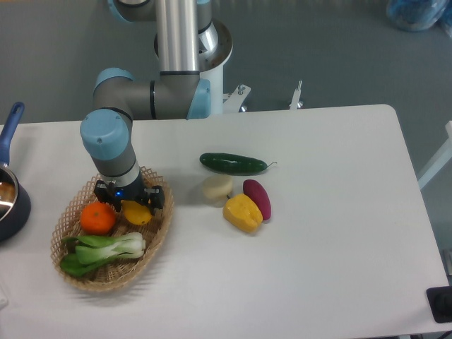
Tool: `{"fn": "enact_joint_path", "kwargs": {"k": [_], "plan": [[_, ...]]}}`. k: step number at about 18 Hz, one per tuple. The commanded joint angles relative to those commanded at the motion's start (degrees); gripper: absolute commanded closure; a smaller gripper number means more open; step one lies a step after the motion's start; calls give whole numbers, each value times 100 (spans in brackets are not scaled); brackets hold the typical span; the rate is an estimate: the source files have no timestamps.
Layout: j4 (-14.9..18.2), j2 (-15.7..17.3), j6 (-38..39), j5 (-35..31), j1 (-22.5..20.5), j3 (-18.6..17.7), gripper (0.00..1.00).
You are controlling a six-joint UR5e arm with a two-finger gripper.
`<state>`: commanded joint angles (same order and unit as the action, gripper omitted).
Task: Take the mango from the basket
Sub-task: 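Lift the yellow mango out of the basket and carry it toward the cucumber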
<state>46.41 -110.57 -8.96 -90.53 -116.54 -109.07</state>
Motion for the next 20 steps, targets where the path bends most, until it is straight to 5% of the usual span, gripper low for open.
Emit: {"fn": "enact_joint_path", "kwargs": {"k": [11, 20], "plan": [[17, 422, -149, 466, -290, 395, 58], [53, 703, -843, 168, -1080, 545, 58]]}}
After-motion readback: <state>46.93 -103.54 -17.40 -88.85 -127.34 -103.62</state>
